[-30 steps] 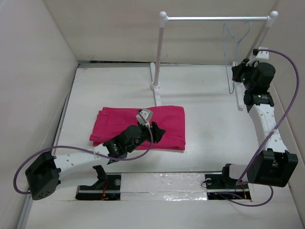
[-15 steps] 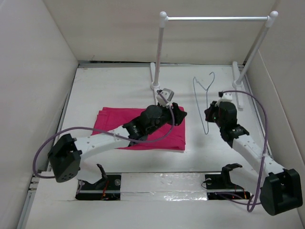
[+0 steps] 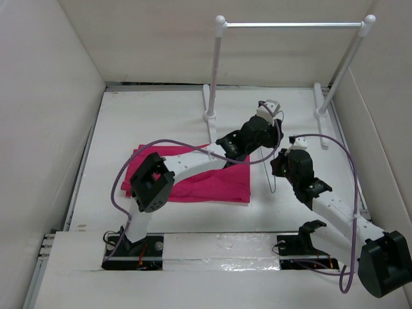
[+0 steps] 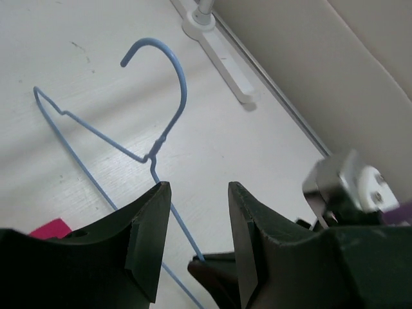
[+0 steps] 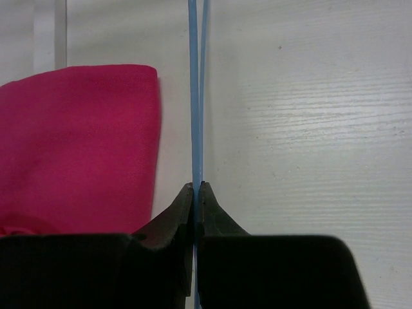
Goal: Place the trousers on the hanger
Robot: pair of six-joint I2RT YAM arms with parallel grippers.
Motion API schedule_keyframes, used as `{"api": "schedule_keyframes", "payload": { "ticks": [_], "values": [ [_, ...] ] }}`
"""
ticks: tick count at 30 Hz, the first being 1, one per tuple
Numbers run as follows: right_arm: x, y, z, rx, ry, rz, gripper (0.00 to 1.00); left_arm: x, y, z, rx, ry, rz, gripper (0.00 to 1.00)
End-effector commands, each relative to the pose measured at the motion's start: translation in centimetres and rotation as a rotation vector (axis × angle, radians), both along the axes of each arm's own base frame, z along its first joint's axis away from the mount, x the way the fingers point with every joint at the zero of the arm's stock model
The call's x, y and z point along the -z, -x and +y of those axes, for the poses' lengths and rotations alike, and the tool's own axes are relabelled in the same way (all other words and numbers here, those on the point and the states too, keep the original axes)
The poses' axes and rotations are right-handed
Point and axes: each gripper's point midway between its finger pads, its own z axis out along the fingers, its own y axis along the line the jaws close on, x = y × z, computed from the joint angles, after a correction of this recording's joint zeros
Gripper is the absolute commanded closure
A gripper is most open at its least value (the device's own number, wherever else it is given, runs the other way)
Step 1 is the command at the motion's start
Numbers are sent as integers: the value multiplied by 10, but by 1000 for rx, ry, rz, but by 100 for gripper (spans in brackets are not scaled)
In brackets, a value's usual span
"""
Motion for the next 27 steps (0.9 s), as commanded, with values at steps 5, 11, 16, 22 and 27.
{"api": "schedule_keyframes", "payload": {
  "ticks": [5, 11, 16, 22, 27],
  "values": [
    [-30, -8, 13, -27, -51, -93, 100, 11, -39, -11, -37, -87, -23, 61],
    [-40, -7, 13, -30, -58, -110, 100, 21, -52, -6, -114, -109, -33, 63],
    [-43, -4, 17, -49, -64, -115, 100, 25, -60, -14, -113, -131, -50, 63],
    [-39, -2, 19, -56, -62, -102, 100, 28, -67, -19, -110, -118, -51, 65],
    [-38, -1, 20, -51, -59, -101, 100, 31, -69, -19, -120, -127, -50, 75]
  ]
}}
